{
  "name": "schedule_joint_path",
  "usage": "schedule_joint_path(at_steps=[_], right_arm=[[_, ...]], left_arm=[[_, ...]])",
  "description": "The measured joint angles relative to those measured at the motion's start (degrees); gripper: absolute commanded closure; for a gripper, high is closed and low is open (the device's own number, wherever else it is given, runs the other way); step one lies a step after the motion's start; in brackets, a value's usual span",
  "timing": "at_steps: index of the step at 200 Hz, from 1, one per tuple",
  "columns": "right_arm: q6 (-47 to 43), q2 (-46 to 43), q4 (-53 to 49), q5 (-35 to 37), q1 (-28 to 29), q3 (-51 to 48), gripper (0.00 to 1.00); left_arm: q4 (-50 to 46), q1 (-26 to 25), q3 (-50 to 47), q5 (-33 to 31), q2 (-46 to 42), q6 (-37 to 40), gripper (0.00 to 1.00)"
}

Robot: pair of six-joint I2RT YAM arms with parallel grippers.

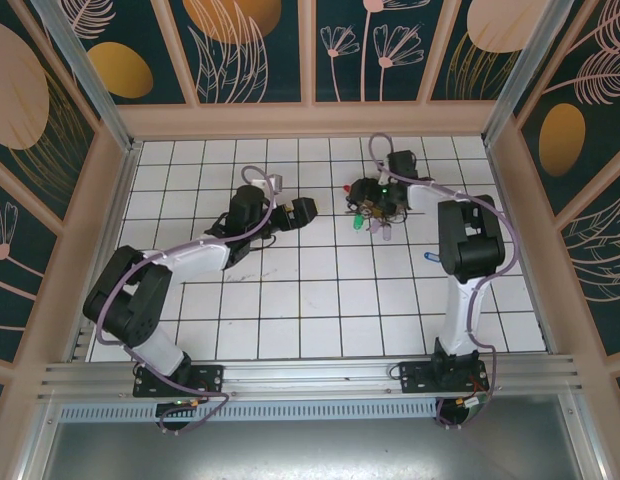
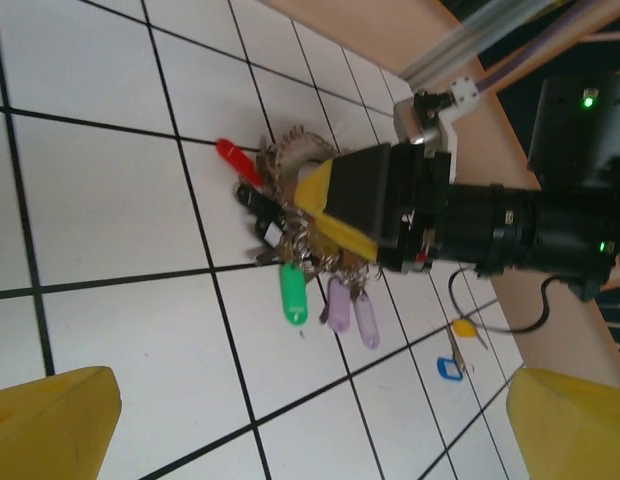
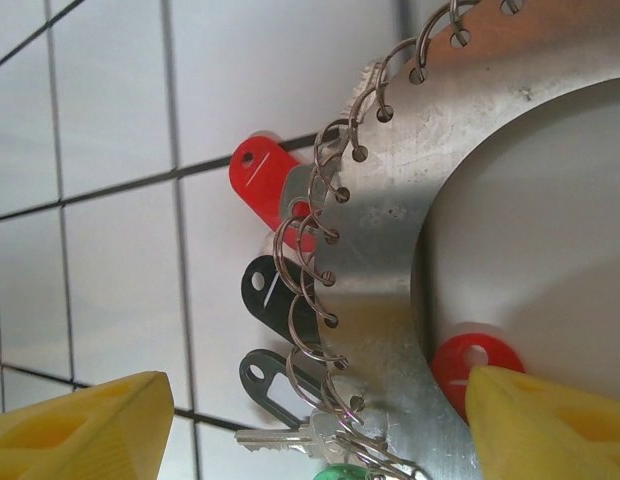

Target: Put the keys on the keyring

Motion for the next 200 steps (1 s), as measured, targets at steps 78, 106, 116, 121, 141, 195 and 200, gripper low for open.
schedule_joint_path(at_steps=[78,106,116,121,141,195,200], right_arm=[[2.4,-3.5,7.8,-1.5,11.8,-7.5,0.24],[3.0,-5.4,9.6,-1.0,17.0,-10.7,0.25],[3.1,-6.3,10.1,-0.8,19.2,-12.0,0.25],[3.3,-6.8,10.1,-0.8,20.2,-12.6,0.25],[3.6,-9.2,10.4,-1.3,23.4,-15.7,0.31],[4.5,-22.1,9.5,0.5,23.6,-23.1,0.35],[5.0,-23.5,9.5,1.0,23.3,-23.5,0.35]], left_arm=[[3.3,0.0,-9.3,-13.6,-10.5,-7.1,0.01],[3.2,0.0,-12.0,-18.4,-14.0,-8.7,0.01],[3.0,0.0,-12.9,-19.9,-15.2,-9.2,0.01],[2.9,0.0,-13.2,-20.4,-15.6,-9.4,0.01],[2.4,0.1,-13.6,-21.6,-16.5,-9.9,0.01],[3.3,0.1,-13.6,-18.2,-15.0,-10.3,0.01],[3.3,0.1,-13.6,-17.4,-14.4,-10.2,0.01]])
